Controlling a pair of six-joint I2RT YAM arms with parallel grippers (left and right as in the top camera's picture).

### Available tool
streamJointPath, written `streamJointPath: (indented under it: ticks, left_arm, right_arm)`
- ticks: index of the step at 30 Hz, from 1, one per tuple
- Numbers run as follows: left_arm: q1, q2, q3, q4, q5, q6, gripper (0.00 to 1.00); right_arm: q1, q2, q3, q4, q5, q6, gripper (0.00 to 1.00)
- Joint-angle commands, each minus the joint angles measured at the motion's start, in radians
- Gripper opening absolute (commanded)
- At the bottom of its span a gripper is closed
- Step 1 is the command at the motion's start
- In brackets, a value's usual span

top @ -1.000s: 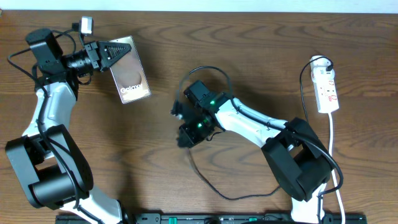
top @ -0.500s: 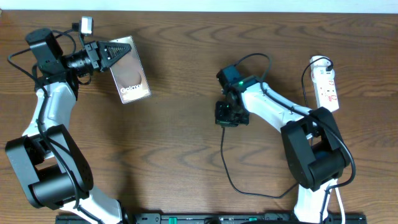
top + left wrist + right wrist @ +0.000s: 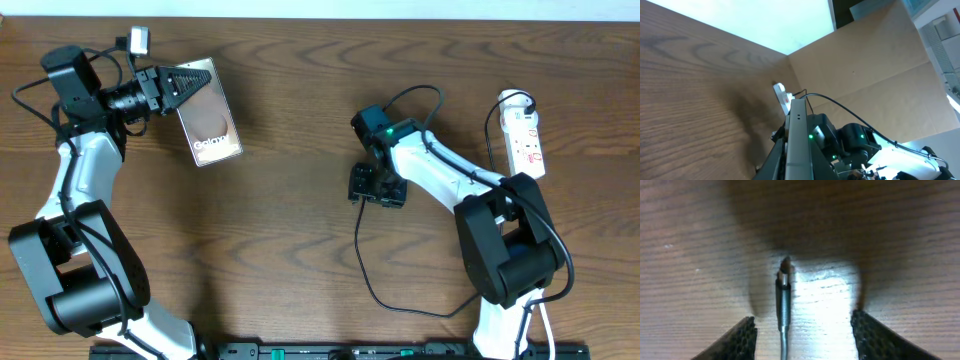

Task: Plug charger to phone and switch on socket
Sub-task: 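Lift the plug with the right gripper and point it upward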

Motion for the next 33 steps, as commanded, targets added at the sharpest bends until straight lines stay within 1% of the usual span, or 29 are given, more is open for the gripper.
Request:
streamJointPath:
  ticks: [1, 2, 7, 8, 9, 14, 16, 22, 26, 33]
  left_arm:
    - [0.003, -0.011, 0.009, 0.005, 0.032, 0.002, 0.08]
    - [0.003, -0.011, 0.009, 0.005, 0.032, 0.002, 0.08]
    - [0.003, -0.011, 0.009, 0.005, 0.032, 0.002, 0.08]
    - [0.003, -0.011, 0.009, 0.005, 0.032, 0.002, 0.08]
    - [0.003, -0.011, 0.009, 0.005, 0.032, 0.002, 0.08]
    - [0.003, -0.011, 0.009, 0.001, 0.032, 0.002, 0.08]
    - [0.003, -0.011, 0.009, 0.001, 0.032, 0.002, 0.08]
    - [0.003, -0.011, 0.009, 0.0, 0.032, 0.002, 0.08]
    - [0.003, -0.011, 0.009, 0.0, 0.032, 0.002, 0.08]
    - [0.003, -0.011, 0.009, -0.002, 0.032, 0.002, 0.08]
  right_arm:
    - [0.027, 0.018, -0.016, 0.002, 0.01, 0.08, 0.43]
    - [0.037, 0.018, -0.016, 0.006, 0.01, 0.098, 0.33]
    - [0.047, 0.018, -0.016, 0.042, 0.011, 0.098, 0.3]
    - [0.047, 0.018, -0.016, 0.048, 0.011, 0.098, 0.28]
    - [0.047, 0.018, -0.016, 0.055, 0.011, 0.099, 0.23]
    - [0.047, 0.018, -0.016, 0.06, 0.011, 0.105, 0.12]
    - [0.047, 0.018, -0.016, 0.06, 0.011, 0.105, 0.11]
    - [0.047, 0.018, -0.016, 0.06, 0.026, 0.105, 0.15]
    - [0.047, 0.018, -0.016, 0.067, 0.034, 0.105, 0.2]
    - [0.047, 0.018, -0.016, 0.08, 0.059, 0.105, 0.21]
